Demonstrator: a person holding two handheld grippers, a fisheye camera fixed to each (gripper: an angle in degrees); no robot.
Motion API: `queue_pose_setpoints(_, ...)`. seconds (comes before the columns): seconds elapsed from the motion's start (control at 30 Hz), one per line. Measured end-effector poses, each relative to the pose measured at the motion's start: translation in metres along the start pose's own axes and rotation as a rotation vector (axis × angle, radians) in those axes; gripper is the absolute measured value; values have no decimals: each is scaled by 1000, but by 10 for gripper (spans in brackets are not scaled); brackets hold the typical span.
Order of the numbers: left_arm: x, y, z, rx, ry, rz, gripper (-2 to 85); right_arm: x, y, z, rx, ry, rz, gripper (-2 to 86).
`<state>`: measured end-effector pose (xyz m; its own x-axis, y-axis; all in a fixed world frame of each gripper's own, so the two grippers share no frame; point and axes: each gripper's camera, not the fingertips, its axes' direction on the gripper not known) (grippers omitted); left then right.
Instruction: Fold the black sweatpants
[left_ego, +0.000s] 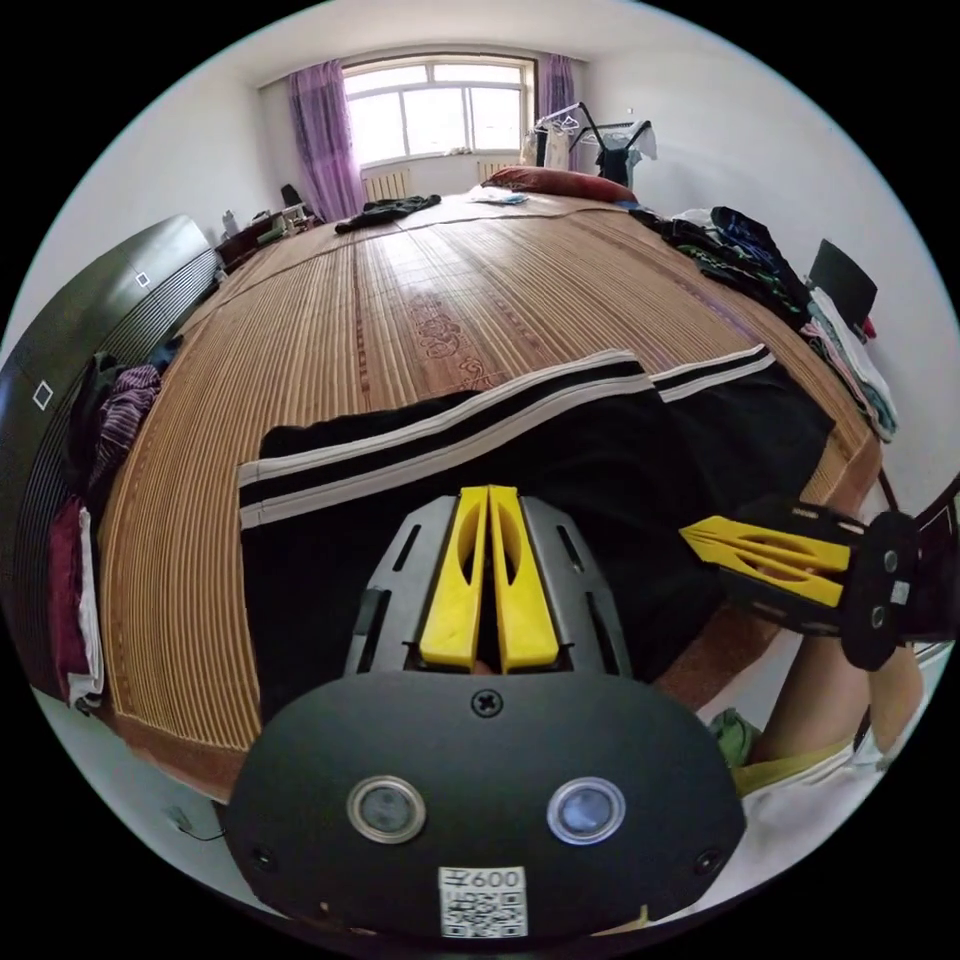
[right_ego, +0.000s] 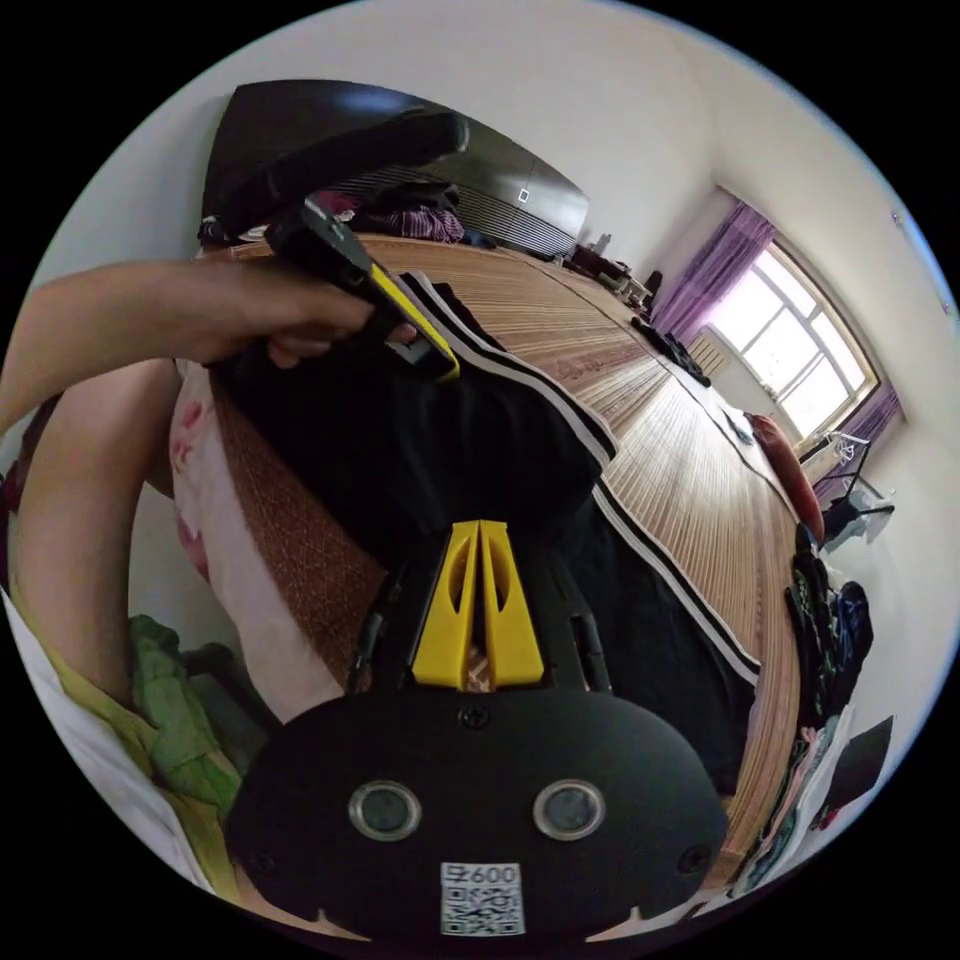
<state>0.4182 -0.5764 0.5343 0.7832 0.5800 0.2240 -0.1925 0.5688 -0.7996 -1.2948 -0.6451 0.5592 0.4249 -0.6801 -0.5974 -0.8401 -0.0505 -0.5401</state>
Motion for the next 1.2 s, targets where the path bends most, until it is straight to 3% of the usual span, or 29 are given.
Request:
queue_pose_setpoints(0.13,17,61,-44,208,157,10,5,8,-6,-9,13,-47,38,-9)
queue_pose_setpoints(0.27,52,115,-15,166,40,127,6,3,-15,-20,18,-23,26,-9)
queue_pose_setpoints(0.43,76,157,-7,262,-108,216,5,8,-29,-34,9,-28,56,-9)
queue_pose_setpoints(0.6,63,185,-14,306,-38,193,4,52,-22,-66,32,-180,248,-9)
queue_pose_setpoints(0.73,71,225,-22,362,-87,208,4,96,-4,-93,30,-239,380,-9)
queue_pose_setpoints(0.9,100,243,-46,532,-104,221,7,142,-27,-130,206,-263,492,-9)
queue_pose_setpoints(1.0,106,216,-33,424,84,163,11,157,-80,-119,192,-310,442,-9)
queue_pose_setpoints(1.07,115,196,0,254,163,143,15,161,-129,-95,134,-304,384,-9)
queue_pose_setpoints(1.2,132,208,9,283,110,107,12,163,-185,-58,65,-248,345,-9)
